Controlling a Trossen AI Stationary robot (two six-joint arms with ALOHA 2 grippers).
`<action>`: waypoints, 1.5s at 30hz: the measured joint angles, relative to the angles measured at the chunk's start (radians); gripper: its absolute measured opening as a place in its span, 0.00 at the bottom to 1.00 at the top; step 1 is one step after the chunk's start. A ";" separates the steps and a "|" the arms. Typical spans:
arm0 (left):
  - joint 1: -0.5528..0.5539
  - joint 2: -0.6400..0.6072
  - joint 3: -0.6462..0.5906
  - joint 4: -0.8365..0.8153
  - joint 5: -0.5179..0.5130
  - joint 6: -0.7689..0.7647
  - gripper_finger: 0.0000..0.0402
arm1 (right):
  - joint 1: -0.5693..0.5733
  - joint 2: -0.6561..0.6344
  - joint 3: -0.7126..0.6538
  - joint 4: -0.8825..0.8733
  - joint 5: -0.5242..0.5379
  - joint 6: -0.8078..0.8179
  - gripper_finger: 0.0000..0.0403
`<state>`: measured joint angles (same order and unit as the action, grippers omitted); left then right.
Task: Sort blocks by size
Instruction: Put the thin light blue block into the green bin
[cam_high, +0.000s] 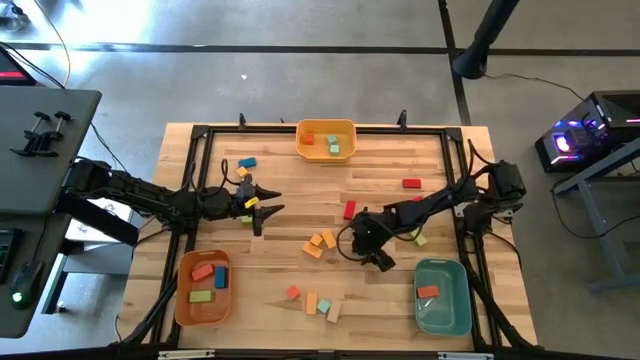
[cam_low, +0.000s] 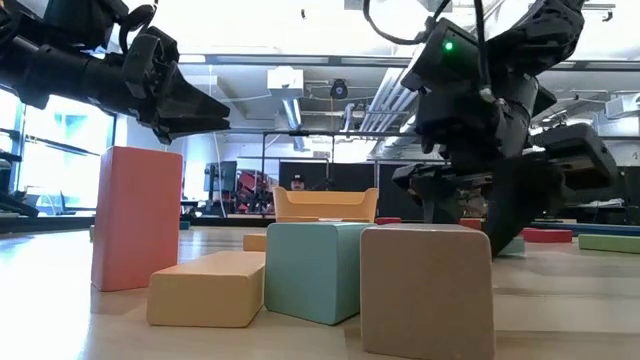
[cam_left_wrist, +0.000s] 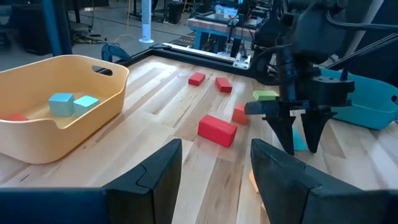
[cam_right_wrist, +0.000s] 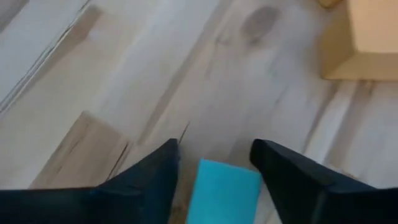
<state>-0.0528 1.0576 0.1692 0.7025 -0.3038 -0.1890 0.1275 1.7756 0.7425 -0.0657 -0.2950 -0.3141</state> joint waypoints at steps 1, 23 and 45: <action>0.000 0.000 0.000 0.000 0.000 0.000 0.44 | 0.005 -0.001 0.000 0.002 0.017 0.037 0.49; 0.000 0.000 0.000 0.000 0.000 0.047 0.44 | 0.187 -0.310 0.001 -0.086 0.645 0.470 0.34; 0.000 0.000 0.000 0.033 -0.005 0.113 0.44 | 0.162 -0.120 -0.063 0.153 0.446 0.594 0.53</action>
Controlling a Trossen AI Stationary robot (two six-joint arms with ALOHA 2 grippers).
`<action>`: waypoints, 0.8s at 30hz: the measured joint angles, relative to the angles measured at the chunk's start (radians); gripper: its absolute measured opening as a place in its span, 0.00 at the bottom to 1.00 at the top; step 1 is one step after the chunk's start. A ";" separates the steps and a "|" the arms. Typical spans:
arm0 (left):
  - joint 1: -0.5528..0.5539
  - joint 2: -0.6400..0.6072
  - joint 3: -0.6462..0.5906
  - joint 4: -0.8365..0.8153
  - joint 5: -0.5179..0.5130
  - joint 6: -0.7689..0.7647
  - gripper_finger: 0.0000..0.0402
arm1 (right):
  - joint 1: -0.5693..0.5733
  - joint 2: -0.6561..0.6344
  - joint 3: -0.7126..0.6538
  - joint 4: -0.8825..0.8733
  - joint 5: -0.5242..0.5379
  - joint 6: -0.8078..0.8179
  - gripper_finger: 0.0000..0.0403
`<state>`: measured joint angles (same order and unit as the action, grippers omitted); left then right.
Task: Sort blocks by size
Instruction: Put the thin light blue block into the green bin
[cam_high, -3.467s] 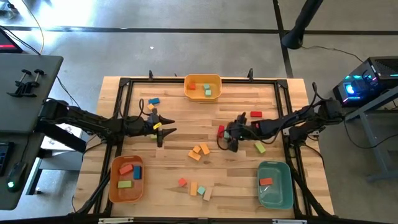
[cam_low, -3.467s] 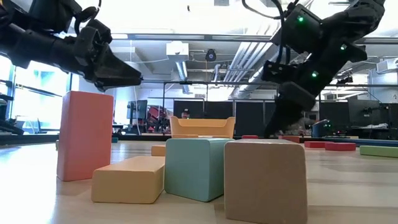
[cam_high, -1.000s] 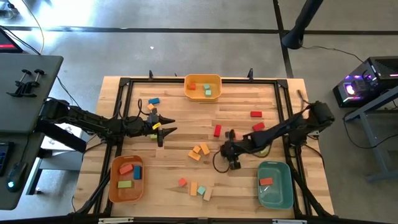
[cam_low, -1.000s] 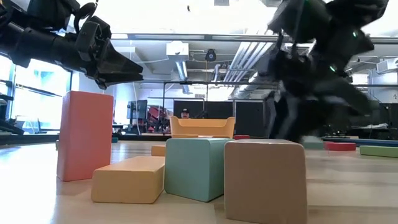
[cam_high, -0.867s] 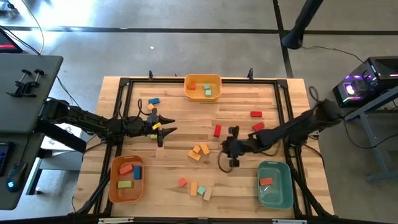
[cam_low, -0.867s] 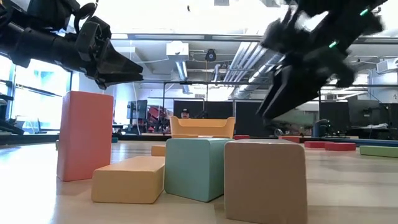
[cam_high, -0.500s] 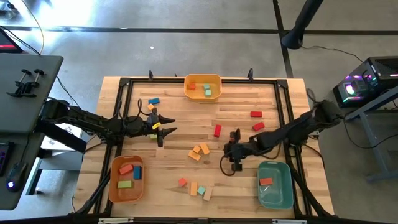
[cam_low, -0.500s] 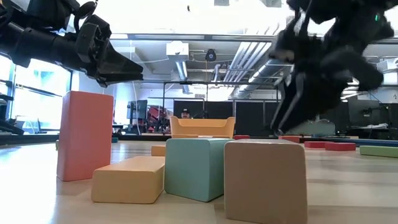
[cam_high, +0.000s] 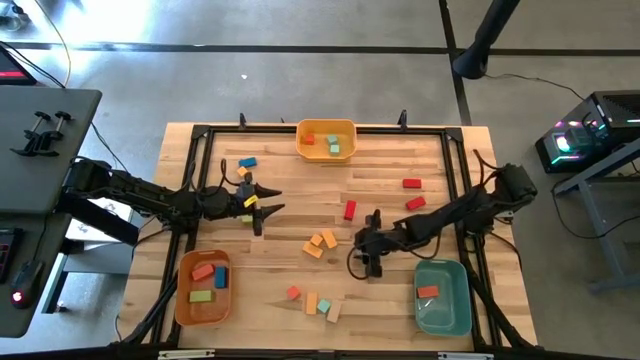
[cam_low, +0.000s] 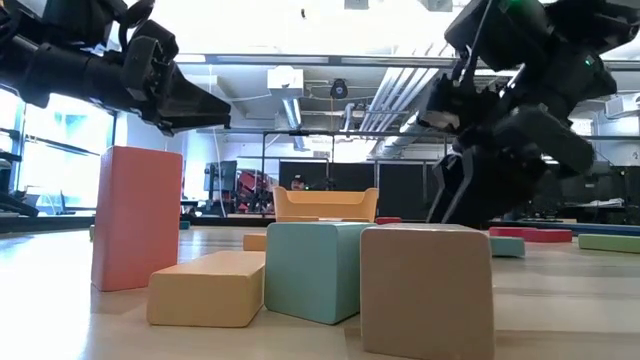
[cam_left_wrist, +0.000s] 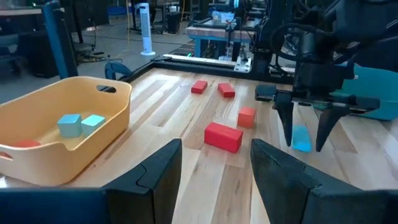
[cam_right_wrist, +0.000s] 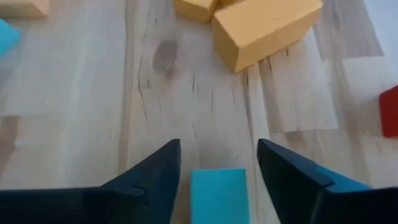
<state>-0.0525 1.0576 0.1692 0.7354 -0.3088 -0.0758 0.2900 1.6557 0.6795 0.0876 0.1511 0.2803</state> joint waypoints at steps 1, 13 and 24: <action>0.000 0.000 0.000 0.008 0.000 0.002 0.44 | -0.001 -0.011 0.000 -0.009 -0.010 0.000 0.55; 0.000 0.000 0.001 0.025 -0.002 0.014 0.44 | 0.093 -0.018 -0.035 -0.150 0.104 0.185 0.54; 0.000 0.000 0.001 0.012 -0.002 0.024 0.44 | 0.105 0.007 -0.081 -0.021 0.163 0.213 0.31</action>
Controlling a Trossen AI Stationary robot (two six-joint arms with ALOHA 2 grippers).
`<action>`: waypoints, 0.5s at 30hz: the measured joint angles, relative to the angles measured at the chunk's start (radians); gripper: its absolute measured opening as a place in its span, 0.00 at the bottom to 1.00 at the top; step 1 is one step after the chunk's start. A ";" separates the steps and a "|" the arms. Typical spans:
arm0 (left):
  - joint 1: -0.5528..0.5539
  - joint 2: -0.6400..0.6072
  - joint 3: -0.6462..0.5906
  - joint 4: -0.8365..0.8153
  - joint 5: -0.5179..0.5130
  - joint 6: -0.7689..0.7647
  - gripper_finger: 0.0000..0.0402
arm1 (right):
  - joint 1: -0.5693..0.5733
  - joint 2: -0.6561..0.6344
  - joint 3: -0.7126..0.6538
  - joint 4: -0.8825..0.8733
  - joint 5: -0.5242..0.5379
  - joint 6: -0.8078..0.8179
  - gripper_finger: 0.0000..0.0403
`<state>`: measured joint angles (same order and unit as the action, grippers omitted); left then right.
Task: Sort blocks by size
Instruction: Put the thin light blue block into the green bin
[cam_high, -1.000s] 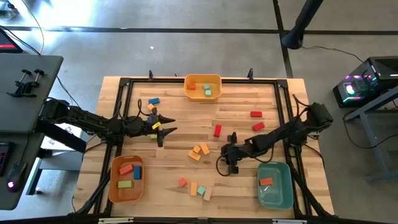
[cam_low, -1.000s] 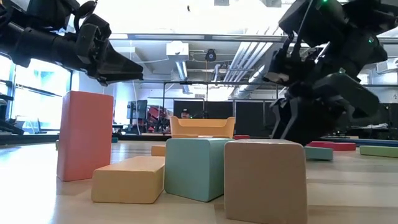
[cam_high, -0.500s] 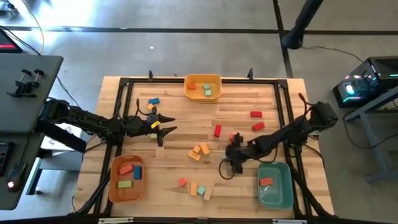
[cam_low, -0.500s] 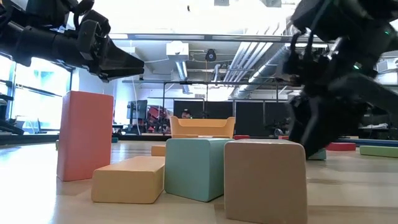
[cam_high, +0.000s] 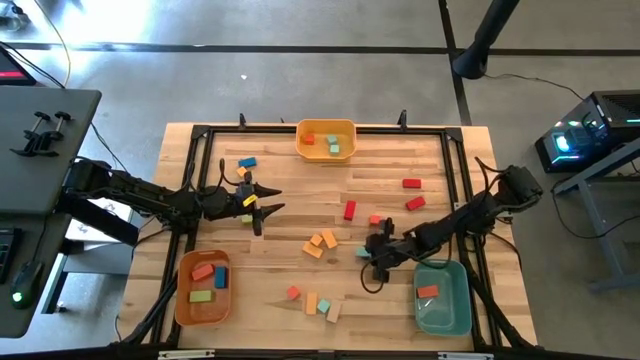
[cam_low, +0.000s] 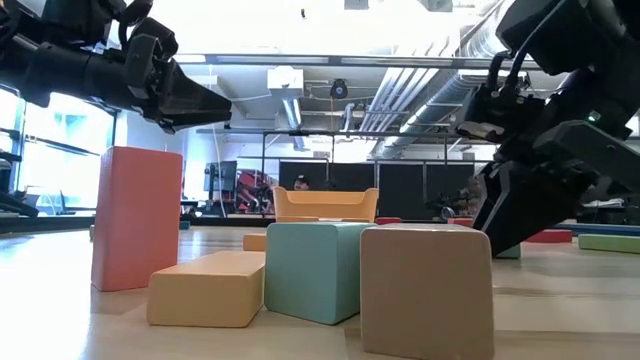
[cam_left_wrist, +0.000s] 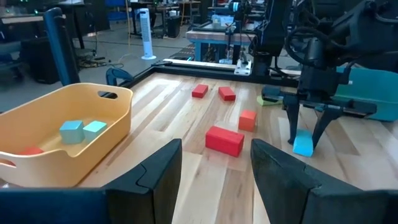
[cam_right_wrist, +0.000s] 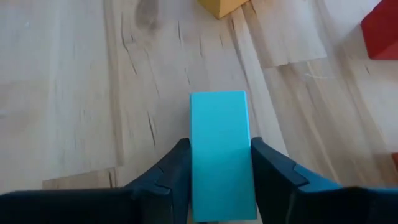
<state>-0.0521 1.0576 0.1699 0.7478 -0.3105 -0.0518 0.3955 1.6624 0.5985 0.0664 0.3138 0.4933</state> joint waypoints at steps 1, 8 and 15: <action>0.000 0.000 0.000 0.001 0.000 0.001 0.44 | 0.000 -0.010 0.015 -0.020 -0.001 0.000 0.31; 0.000 0.000 0.000 0.022 0.000 0.013 0.44 | 0.032 -0.154 0.224 -0.431 0.004 0.028 0.31; 0.000 0.000 0.000 0.088 0.001 0.107 0.44 | 0.193 -0.204 0.445 -0.940 -0.153 0.415 0.31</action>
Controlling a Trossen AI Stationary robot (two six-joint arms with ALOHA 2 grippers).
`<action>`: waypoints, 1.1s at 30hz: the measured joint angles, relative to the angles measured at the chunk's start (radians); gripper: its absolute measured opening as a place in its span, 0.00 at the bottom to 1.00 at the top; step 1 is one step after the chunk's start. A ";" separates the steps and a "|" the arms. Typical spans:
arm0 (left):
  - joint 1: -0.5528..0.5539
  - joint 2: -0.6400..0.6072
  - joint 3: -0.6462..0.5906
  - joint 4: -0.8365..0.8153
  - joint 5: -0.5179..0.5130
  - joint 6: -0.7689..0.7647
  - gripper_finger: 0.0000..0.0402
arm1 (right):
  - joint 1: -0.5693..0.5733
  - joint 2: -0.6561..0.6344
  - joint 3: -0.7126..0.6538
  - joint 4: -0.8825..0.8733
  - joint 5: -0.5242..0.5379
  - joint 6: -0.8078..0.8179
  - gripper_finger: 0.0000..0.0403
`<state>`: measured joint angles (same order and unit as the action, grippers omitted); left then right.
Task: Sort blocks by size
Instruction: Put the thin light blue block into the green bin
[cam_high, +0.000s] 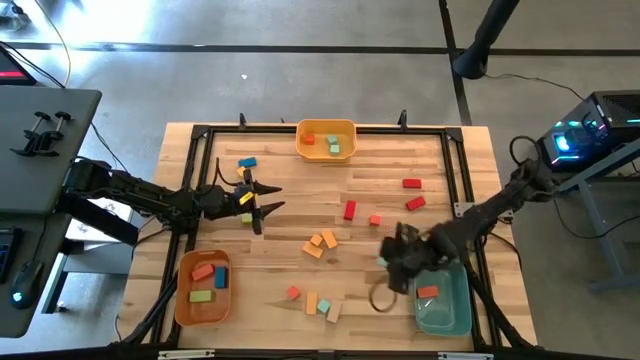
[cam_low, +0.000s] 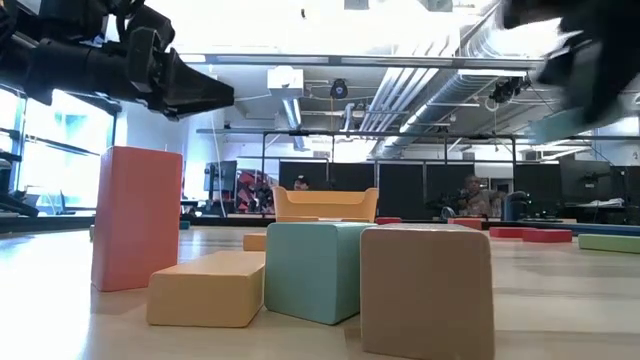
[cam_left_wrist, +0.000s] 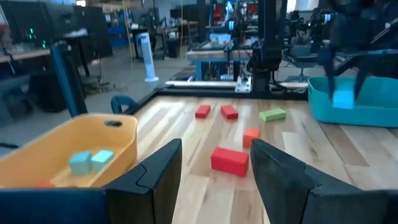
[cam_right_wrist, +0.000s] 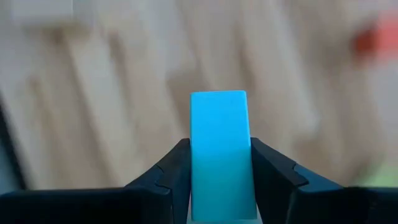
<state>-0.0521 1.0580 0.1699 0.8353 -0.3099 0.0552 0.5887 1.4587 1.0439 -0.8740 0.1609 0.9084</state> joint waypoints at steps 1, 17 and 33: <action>0.000 0.000 0.000 0.007 0.001 0.008 0.44 | 0.033 0.001 0.020 -0.045 -0.030 0.071 0.31; 0.000 0.000 0.000 0.059 0.001 0.047 0.44 | 0.357 0.002 -0.103 -0.112 -0.166 0.543 0.32; 0.000 0.000 0.000 0.046 0.001 -0.070 0.44 | 0.246 0.001 -0.176 -0.216 -0.138 0.426 0.39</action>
<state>-0.0521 1.0576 0.1699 0.8810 -0.3093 -0.0151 0.8348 1.4592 0.8680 -1.0901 0.0231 1.3344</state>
